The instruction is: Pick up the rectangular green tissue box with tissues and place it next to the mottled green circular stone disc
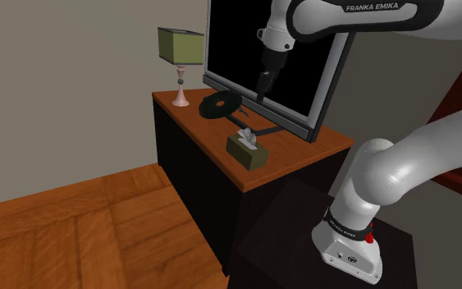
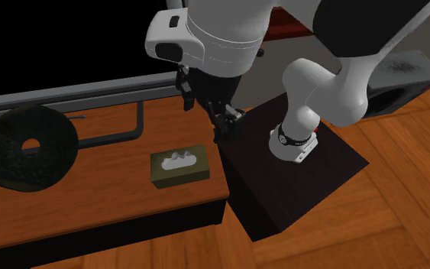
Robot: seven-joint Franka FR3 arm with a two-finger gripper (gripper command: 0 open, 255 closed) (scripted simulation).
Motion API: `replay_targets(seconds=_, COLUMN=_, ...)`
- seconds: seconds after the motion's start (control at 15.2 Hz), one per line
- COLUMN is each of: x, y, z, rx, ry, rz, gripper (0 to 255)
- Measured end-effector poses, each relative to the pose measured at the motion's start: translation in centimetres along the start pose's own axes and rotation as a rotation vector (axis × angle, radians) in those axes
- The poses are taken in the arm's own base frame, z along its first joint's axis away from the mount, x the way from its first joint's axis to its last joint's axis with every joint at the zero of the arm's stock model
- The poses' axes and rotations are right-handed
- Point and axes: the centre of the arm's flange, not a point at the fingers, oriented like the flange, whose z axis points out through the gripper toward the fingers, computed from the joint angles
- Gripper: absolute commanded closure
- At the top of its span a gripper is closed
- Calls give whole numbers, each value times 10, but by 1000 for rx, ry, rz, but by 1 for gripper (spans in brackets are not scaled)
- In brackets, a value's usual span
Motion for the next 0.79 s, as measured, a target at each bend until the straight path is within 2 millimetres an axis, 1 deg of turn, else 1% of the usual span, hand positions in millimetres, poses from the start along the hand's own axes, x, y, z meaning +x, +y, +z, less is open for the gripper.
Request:
replay_targets(seconds=0.07, x=6, y=2, z=12, rx=-14, ry=-9, rz=-33, gripper=0)
replay_targets(seconds=0.13, x=13, y=-2, z=22, rx=-28, ry=-17, rz=-66, gripper=0)
replay_targets(seconds=0.2, x=17, y=-1, z=37, rx=-42, ry=-26, rz=-98, gripper=0)
replay_targets(seconds=0.4, x=33, y=-1, z=73, rx=-85, ry=-51, rz=-197, gripper=0)
replay_targets(seconds=0.46, x=38, y=2, z=87, rx=-99, ry=-61, rz=-230, gripper=0)
replay_targets(seconds=0.79, x=65, y=1, z=147, rx=-170, ry=-103, rz=-395, gripper=0)
